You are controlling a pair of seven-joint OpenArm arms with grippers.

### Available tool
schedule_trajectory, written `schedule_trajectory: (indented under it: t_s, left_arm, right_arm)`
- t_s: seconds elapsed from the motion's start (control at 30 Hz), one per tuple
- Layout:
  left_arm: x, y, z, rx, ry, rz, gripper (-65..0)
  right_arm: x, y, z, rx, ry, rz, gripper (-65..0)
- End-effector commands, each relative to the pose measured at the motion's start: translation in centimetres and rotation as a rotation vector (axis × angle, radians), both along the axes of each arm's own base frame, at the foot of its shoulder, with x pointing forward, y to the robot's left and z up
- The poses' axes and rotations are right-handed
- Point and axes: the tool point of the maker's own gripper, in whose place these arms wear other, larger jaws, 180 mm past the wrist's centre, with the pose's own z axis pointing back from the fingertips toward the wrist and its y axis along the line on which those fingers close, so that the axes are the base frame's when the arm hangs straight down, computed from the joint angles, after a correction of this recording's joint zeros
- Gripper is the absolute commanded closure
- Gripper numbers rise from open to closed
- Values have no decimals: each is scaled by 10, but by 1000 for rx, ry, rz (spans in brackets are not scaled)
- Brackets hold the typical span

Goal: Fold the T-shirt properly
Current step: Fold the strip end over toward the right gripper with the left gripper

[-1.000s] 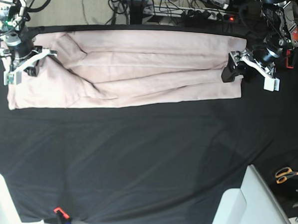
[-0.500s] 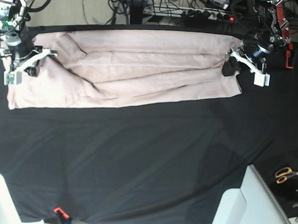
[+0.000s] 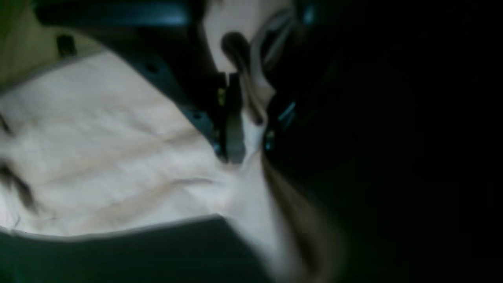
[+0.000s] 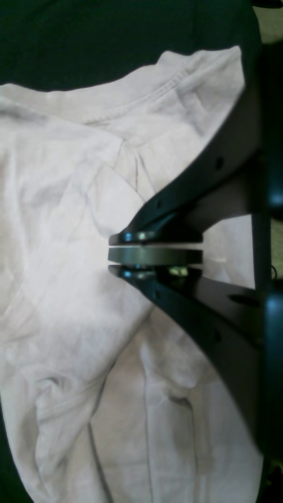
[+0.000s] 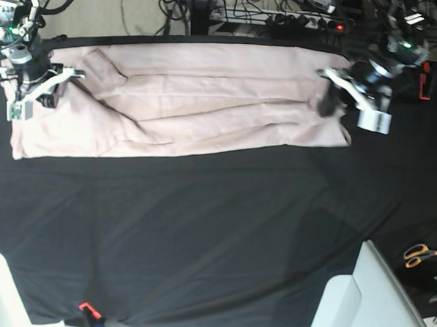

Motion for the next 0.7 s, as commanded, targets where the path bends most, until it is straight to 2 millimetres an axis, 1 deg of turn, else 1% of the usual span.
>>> schedule_trajectory:
  t_s: [0.0,0.07,0.13,0.2,0.23,0.3,0.37,0.47,0.57,0.67]
  left_arm:
    - [5,-12,9,-19,-36,-21,0]
    - [5,-35,8,-43,-25,-55,0]
    - [5,-63,8,-75,-18,-100,0]
    - [6,-83,10,-98,-19,-132,0]
    - [6,-93,10,-109,-17,-148,0]
    - [16,-110,16,-126,-37,-178,0]
    - [23,-127,17,-140,-41,-198,0]
    - [32,-156,25,-163,-58,-248,0]
    - [40,-179,29,-177,-70,-297,0]
    - [44,-203,25,-198,-57,-354,0]
  right_arm:
    - [7,-4,10,-12,-39,6,-8]
    - [7,-3,10,-11,-40,5,-8]
    - [7,-3,10,-11,-40,5,-8]
    - [7,-5,10,-12,-40,2,-8]
    - [6,-5,10,-13,-40,1,-8]
    - [6,-5,10,-13,-39,1,-8]
    - [6,-5,10,-13,-37,1,-8]
    - [6,-5,10,-13,-37,1,-8]
    - [6,-4,9,-10,-37,3,-8]
    - [5,-4,9,-11,-37,2,-8]
